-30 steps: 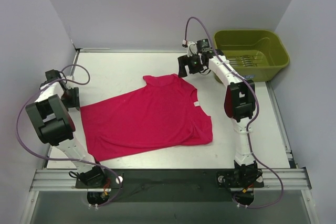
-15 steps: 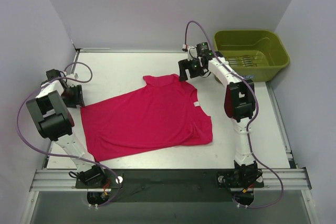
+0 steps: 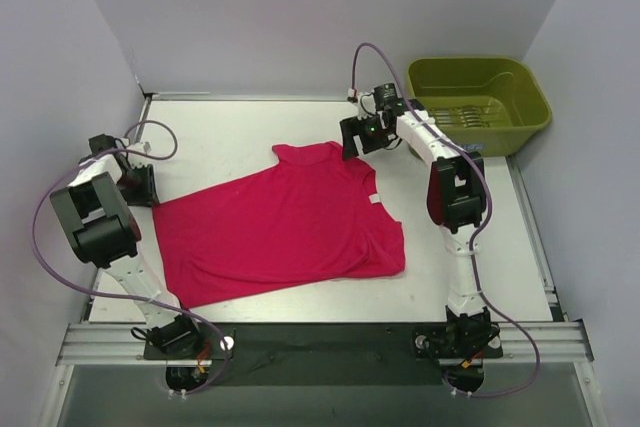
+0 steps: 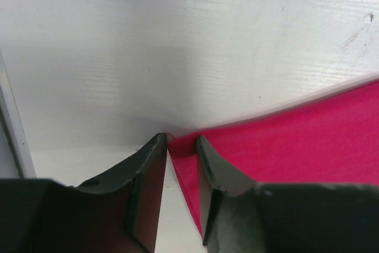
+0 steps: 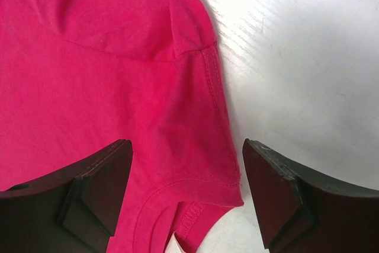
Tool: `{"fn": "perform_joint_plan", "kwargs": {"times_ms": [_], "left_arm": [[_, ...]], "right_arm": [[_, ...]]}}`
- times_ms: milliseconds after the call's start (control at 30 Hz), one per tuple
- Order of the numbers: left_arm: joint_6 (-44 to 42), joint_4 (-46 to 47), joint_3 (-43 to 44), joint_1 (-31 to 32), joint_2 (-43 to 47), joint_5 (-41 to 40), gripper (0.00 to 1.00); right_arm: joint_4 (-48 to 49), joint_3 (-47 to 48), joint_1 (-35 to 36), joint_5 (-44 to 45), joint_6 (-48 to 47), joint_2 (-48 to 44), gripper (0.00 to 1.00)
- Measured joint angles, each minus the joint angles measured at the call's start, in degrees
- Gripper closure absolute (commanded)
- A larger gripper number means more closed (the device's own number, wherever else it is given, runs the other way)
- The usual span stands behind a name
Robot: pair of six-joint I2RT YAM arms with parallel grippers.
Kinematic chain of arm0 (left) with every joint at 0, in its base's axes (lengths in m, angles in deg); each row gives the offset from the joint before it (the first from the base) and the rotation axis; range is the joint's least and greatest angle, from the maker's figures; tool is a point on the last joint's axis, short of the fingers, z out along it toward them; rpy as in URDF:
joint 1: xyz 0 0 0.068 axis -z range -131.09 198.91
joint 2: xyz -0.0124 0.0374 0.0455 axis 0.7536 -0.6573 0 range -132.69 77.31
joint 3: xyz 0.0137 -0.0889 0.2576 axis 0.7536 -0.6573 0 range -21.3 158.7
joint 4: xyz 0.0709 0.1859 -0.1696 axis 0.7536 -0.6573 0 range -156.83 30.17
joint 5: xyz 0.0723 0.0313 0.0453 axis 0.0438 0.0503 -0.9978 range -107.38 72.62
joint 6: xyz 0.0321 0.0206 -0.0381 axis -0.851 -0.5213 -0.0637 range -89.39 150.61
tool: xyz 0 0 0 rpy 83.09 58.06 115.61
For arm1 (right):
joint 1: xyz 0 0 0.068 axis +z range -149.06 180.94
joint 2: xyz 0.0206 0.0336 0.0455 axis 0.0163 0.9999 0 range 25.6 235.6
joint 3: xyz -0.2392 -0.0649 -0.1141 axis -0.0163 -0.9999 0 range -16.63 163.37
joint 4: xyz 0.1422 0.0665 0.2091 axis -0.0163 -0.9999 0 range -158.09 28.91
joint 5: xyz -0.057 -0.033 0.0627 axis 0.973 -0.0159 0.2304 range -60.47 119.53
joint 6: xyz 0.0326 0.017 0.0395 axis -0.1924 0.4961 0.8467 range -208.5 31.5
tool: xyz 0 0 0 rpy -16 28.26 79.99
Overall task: Roll the t-shirts
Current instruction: Flatten out the T-shirt at the center of the board.
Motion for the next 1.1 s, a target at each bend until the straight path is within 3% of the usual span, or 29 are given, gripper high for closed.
{"fn": "perform_joint_plan", "kwargs": {"times_ms": [67, 133, 433, 533, 567, 633, 667, 733, 933, 1100], "left_arm": [[-0.4, 0.0, -0.2, 0.0, 0.0, 0.5, 0.87], [-0.6, -0.2, -0.3, 0.0, -0.1, 1.7, 1.0], [-1.1, -0.8, -0.6, 0.0, 0.0, 5.2, 1.0], [-1.0, -0.9, -1.3, 0.1, 0.4, 5.8, 1.0], [-1.0, -1.0, -1.7, 0.1, 0.7, 6.0, 1.0], [-0.9, -1.7, -2.5, 0.1, 1.5, 6.2, 1.0], [-0.8, -2.0, -2.8, 0.1, 1.9, 6.3, 1.0], [-0.7, -2.6, -3.1, 0.2, 2.8, 6.5, 1.0], [-0.1, -2.8, -3.1, 0.2, 6.0, 7.4, 1.0], [0.7, -2.8, -3.0, 0.2, 7.1, 8.5, 1.0]], "right_arm": [[-0.4, 0.0, 0.0, 0.0, -0.1, 0.0, 0.23], [-0.9, 0.0, 0.0, 0.0, -0.5, 0.0, 0.22], [-7.4, 1.4, 2.4, 1.5, -4.2, 1.2, 0.23], [-8.7, 3.2, 4.0, 4.0, -5.0, 3.4, 0.39], [-9.2, 3.9, 4.4, 4.9, -5.1, 4.2, 0.59], [-10.1, 5.2, 5.1, 6.6, -5.6, 5.6, 0.73], [-10.4, 5.6, 5.5, 7.3, -5.7, 5.9, 0.87], [-11.0, 5.6, 5.9, 8.0, -6.2, 5.9, 0.99], [-11.8, 3.4, 6.0, 8.9, -7.0, 4.7, 1.0], [-13.3, -5.8, 6.6, 9.8, -7.6, -3.5, 1.0]]}}
